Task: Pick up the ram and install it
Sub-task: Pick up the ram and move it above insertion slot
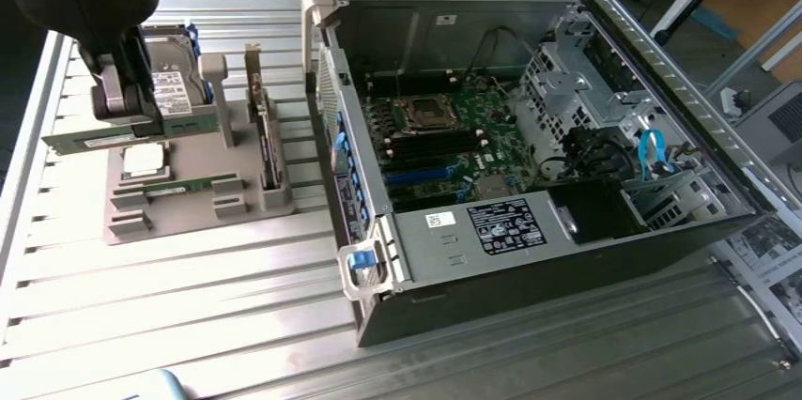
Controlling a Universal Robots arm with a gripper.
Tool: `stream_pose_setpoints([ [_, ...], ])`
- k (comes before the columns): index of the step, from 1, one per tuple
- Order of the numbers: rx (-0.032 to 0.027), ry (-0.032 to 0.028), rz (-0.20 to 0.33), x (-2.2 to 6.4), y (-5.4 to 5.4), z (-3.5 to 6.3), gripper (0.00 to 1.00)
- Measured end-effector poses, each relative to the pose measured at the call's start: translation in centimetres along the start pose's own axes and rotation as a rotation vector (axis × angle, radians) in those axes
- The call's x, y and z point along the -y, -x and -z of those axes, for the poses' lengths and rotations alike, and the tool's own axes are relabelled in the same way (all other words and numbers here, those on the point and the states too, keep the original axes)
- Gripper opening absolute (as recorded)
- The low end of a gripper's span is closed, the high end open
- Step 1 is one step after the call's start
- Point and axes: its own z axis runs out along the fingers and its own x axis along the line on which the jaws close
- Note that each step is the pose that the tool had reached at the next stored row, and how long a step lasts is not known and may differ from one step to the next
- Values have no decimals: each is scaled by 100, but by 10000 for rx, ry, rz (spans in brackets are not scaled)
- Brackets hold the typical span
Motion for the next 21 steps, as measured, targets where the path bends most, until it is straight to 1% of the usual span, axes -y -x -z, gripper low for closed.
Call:
stream_pose_setpoints([
  [21, -10, 1, -1, -2, 1, 63, 13],
])
